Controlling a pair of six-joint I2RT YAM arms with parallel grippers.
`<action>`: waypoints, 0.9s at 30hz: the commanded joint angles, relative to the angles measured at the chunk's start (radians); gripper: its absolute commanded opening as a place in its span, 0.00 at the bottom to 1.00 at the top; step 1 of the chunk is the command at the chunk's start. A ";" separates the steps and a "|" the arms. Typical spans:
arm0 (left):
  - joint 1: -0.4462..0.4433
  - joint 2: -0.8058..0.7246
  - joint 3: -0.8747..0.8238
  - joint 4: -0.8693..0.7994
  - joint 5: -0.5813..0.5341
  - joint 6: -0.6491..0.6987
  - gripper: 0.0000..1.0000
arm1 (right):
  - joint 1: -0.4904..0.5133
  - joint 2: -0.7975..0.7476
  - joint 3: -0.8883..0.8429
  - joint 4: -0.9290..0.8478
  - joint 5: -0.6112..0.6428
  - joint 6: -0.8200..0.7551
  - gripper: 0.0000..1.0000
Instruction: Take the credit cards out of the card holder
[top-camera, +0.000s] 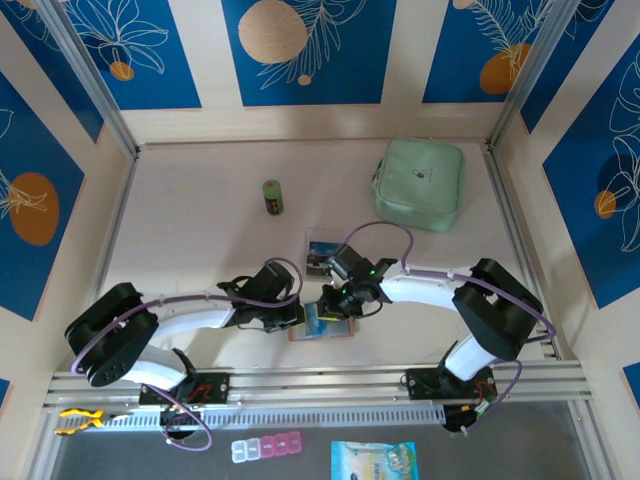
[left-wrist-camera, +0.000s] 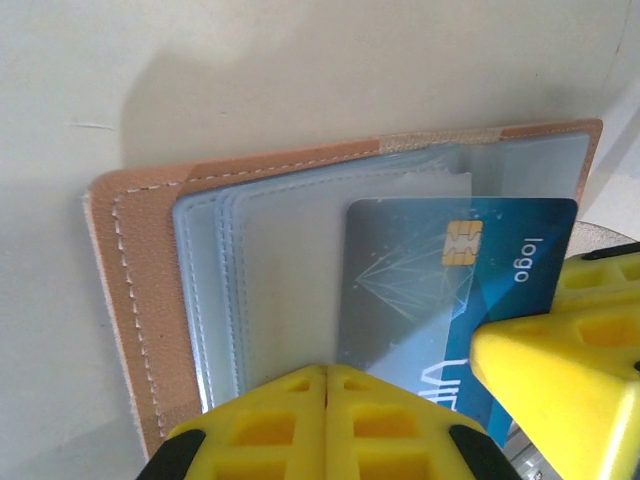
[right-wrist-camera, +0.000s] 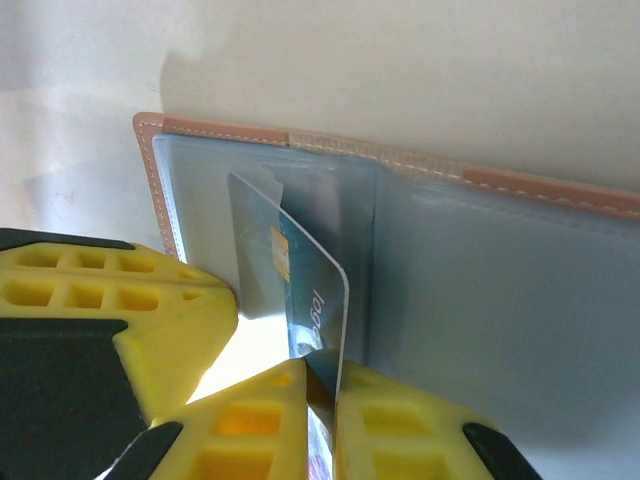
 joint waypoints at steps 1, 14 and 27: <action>-0.008 0.006 -0.003 -0.048 -0.023 0.020 0.01 | -0.006 -0.021 0.019 -0.122 0.062 -0.043 0.12; -0.008 0.008 -0.004 -0.043 -0.023 0.017 0.01 | -0.006 -0.040 0.085 -0.244 0.124 -0.092 0.11; -0.008 0.005 -0.007 -0.041 -0.024 0.016 0.01 | 0.018 -0.019 0.134 -0.296 0.159 -0.089 0.11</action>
